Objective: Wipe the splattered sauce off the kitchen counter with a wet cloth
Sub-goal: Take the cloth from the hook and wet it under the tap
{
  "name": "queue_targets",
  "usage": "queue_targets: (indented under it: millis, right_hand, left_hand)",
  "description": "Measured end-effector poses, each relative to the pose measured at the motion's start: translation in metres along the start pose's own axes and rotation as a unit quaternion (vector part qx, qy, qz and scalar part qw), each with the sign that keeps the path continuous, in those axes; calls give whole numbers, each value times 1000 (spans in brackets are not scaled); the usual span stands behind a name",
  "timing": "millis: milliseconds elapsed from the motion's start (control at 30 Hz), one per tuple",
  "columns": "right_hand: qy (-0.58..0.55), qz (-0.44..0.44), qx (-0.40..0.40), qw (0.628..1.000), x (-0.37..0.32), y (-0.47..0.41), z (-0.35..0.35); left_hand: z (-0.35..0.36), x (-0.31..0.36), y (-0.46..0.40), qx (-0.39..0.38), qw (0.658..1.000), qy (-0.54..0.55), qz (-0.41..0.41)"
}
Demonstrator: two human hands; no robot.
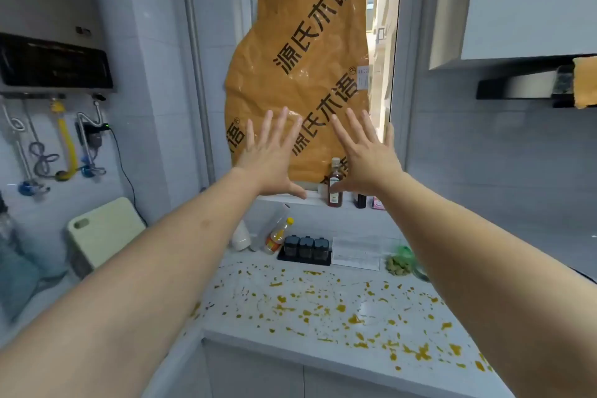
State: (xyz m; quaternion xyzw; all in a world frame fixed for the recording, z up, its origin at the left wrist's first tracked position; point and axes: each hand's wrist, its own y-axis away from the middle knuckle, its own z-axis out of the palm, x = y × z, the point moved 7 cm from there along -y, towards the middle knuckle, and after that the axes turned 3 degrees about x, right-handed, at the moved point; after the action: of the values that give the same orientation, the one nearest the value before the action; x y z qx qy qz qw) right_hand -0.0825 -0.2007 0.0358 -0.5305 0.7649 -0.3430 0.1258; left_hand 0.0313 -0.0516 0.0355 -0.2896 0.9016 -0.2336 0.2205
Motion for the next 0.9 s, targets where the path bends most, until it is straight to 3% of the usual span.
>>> queue_targets:
  millis: [300,433,533,700,900]
  right_hand:
    - [-103,-33,-65,992,-52,-17,37]
    - [-136,-66,-70,986,-104,-28,50]
    - [-169,-102,-57,979,-150,-43,56]
    - [-165,-158,44,973,-224,-67,53]
    - [-177,-196,-16,964,-323,-117,81]
  left_hand:
    - [16,-62,48,-34,997,-16,-70]
    - [31,-107,78,-110,988,8,-109]
    - [29,-143,98,-106,985,-21,-132]
    - [37,-210,136,-102,979,-15,-176]
    - [67,-323,186,-141,962,-19,-233]
